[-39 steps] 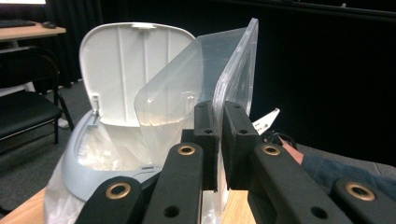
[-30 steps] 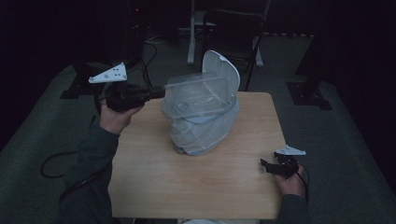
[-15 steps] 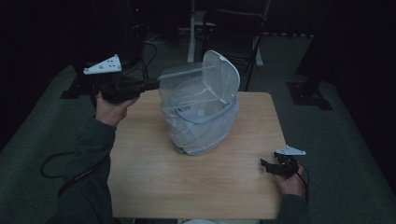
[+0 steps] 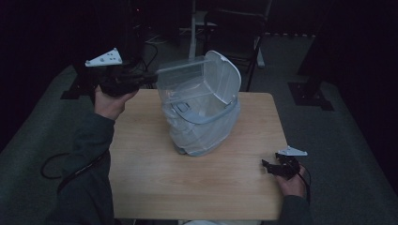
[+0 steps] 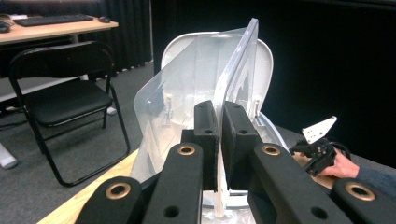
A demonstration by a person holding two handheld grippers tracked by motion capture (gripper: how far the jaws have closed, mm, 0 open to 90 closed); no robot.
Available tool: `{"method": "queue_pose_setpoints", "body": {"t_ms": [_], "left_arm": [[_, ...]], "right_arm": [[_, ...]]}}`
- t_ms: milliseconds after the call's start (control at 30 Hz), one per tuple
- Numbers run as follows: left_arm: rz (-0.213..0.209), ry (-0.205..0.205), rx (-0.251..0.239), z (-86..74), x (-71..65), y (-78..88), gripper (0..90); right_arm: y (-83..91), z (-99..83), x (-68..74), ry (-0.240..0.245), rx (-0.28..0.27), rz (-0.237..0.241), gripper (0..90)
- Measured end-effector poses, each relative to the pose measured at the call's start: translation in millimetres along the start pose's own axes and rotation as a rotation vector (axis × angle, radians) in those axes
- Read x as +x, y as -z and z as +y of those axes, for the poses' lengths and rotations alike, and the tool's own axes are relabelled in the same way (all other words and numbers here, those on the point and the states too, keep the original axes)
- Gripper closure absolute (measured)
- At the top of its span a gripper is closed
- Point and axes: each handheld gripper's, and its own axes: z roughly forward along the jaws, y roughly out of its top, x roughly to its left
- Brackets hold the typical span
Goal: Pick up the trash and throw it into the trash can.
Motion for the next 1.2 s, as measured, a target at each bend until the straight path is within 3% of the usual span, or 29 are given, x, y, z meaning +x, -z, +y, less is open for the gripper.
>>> {"method": "queue_pose_setpoints", "body": {"t_ms": [500,967,1200], "left_arm": [[0.024,-0.001,0.026,9.0,7.9,-6.3,86.7],[0.037,-0.019,0.044,15.3,6.7,-14.9,86.4],[0.031,-0.031,0.032,16.0,2.2,-22.2,81.0]], "right_arm": [[0.0,0.0,0.0,0.000,0.000,0.000,25.0],[0.0,0.0,0.0,0.000,0.000,0.000,25.0],[0.0,0.0,0.0,0.000,0.000,0.000,25.0]]}}
